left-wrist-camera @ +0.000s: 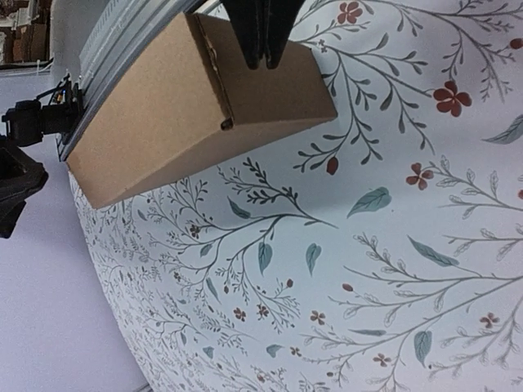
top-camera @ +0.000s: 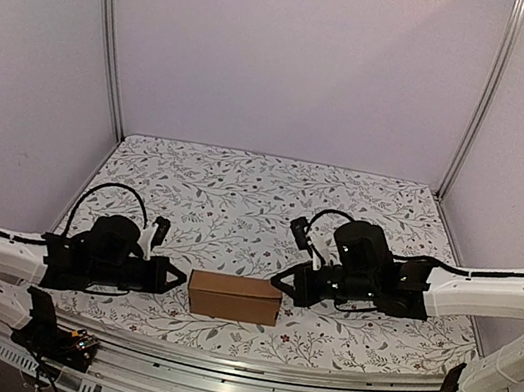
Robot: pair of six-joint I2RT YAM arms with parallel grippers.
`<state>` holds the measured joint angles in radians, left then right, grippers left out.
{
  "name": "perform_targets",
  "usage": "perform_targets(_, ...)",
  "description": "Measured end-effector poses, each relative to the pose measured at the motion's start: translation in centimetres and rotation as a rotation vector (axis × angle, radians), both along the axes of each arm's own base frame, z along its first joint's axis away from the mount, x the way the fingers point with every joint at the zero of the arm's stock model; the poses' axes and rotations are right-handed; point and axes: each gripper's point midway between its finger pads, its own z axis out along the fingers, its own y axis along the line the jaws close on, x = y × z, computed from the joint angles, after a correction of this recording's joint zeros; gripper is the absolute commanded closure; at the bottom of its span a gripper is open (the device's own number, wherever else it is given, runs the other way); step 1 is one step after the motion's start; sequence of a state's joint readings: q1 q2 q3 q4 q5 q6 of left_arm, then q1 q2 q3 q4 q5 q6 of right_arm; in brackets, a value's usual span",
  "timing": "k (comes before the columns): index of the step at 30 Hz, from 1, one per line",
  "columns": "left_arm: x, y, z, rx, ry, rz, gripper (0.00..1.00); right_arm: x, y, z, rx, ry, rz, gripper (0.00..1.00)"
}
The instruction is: Fold the paper box
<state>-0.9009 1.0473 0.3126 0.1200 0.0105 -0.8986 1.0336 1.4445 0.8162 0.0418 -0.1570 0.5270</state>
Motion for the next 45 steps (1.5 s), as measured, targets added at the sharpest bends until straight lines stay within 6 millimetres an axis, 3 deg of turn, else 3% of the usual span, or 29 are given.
perform_targets(9, 1.0, -0.2, 4.9, -0.005, -0.085, 0.007, 1.0, 0.9, -0.6, -0.3, 0.107, 0.082, -0.007, 1.0)
perform_targets(14, 1.1, -1.8, 6.5, -0.042, -0.097, -0.046, 1.0, 1.0, 0.1, -0.3, 0.145, 0.111, 0.009, 1.0)
perform_targets(21, 0.5, -4.5, 4.0, -0.071, -0.019, -0.153, 1.0, 0.8, 0.6, 0.2, 0.18, 0.121, 0.034, 1.0)
perform_targets(25, 0.0, -5.0, 2.2, -0.08, 0.02, -0.177, 1.0, 0.8, 0.9, -0.3, 0.205, 0.128, 0.038, 1.0)
perform_targets(29, 0.0, -5.2, 2.1, -0.114, 0.014, -0.176, 1.0, 0.3, 0.6, -4.6, 0.197, 0.192, 0.023, 1.0)
perform_targets(37, 0.2, -5.1, 2.1, -0.133, 0.001, -0.156, 1.0, 0.9, 2.0, -4.2, 0.421, 0.209, 0.024, 1.0)
perform_targets(45, 0.2, -5.1, 2.1, -0.13, 0.002, -0.157, 1.0, 1.1, 1.7, -4.0, 0.389, 0.218, -0.003, 1.0)
